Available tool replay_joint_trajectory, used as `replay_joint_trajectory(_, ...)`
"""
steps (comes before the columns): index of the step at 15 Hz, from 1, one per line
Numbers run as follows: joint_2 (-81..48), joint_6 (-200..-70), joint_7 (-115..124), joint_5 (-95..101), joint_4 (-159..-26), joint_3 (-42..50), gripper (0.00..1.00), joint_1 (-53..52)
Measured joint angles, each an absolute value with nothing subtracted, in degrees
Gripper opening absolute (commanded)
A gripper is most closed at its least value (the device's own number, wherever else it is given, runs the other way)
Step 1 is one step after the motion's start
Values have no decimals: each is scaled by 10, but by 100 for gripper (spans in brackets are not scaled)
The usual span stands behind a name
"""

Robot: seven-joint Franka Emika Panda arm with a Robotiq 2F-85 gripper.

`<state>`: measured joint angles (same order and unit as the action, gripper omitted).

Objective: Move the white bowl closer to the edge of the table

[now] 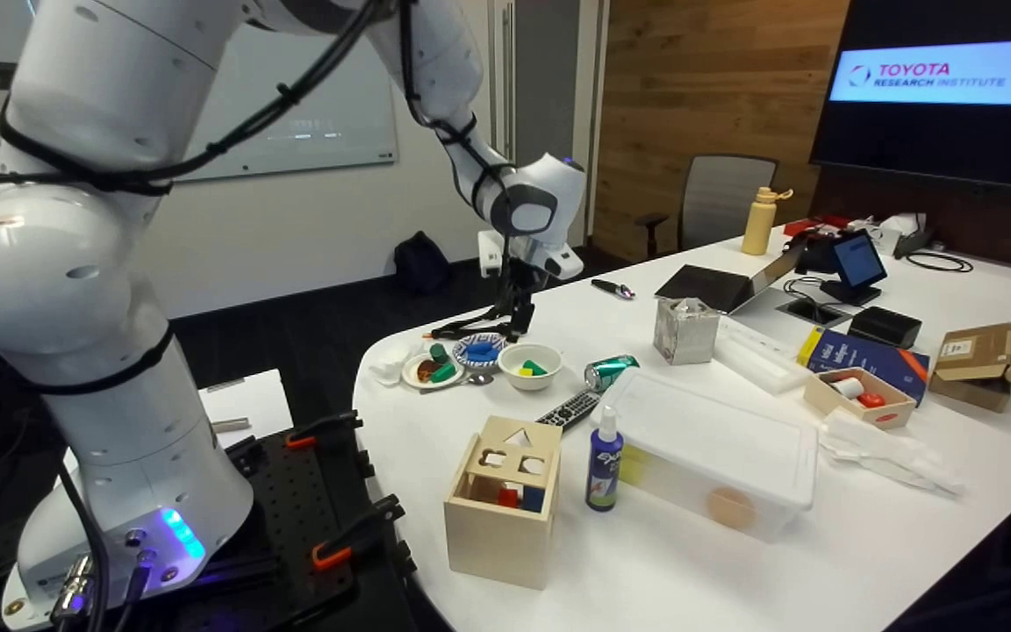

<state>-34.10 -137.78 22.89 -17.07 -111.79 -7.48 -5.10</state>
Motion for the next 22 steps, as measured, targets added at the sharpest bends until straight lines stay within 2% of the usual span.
replay_joint_trajectory(4,-494,-1418,229,-172,-993,-69,100,-58)
replay_joint_trajectory(5,-529,-1422,229,-172,-958,-68,75,-59)
replay_joint_trajectory(6,-563,-1423,229,-172,-924,-67,72,-59)
replay_joint_trajectory(10,-667,-1423,232,-172,-795,-60,42,-58)
replay_joint_trajectory(15,-670,-1425,270,-172,-749,-47,3,-68)
replay_joint_trajectory(17,-662,-1425,288,-172,-750,-41,0,-81)
replay_joint_trajectory(22,-632,-1439,347,-171,-795,-17,2,-125)
